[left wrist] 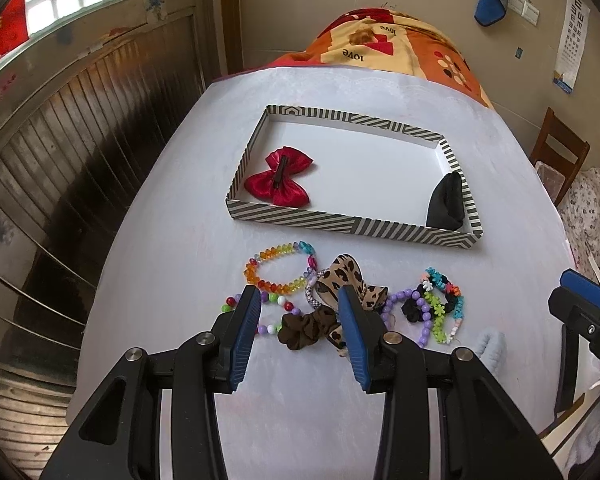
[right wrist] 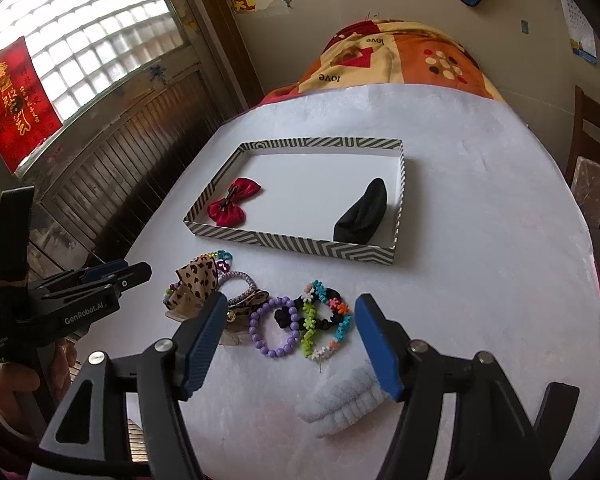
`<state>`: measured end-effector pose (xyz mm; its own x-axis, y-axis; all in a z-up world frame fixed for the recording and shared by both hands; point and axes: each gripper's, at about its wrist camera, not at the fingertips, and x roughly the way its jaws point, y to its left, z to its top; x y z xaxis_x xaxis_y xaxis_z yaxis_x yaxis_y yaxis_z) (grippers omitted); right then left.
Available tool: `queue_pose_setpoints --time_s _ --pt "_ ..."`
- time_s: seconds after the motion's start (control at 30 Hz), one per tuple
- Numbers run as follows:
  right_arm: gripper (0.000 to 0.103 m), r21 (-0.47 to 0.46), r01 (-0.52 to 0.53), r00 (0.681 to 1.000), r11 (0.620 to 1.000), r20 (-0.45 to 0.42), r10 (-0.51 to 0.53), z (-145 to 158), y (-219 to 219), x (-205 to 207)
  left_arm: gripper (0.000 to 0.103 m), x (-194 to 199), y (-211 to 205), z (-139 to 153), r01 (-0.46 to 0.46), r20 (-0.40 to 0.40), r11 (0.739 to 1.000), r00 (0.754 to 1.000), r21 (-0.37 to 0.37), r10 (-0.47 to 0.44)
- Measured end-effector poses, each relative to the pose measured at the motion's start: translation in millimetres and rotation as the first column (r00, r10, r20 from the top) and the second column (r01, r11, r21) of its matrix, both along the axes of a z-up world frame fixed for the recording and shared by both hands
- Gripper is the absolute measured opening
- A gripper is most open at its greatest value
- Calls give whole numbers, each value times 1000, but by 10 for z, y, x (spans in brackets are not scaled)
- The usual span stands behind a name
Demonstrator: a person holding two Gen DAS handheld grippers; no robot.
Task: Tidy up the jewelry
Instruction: 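Withdraw both open tools from the tray back to the jewelry pile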
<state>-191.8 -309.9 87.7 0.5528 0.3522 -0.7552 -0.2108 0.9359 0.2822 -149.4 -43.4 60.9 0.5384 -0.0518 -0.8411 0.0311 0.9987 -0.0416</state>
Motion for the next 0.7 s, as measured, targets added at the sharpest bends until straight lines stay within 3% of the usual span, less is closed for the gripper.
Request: queue_pose_setpoints --time_s 0.33,0.7 --pt "73 -11 -1 1000 1000 -14 0 -40 -53 -17 20 -55 14 28 0 -9 1000 1000 -16 0" --pt "74 -20 5 998 1000 -60 -6 -222 -103 21 20 -66 423 -87 -62 -92 983 995 -172 47"
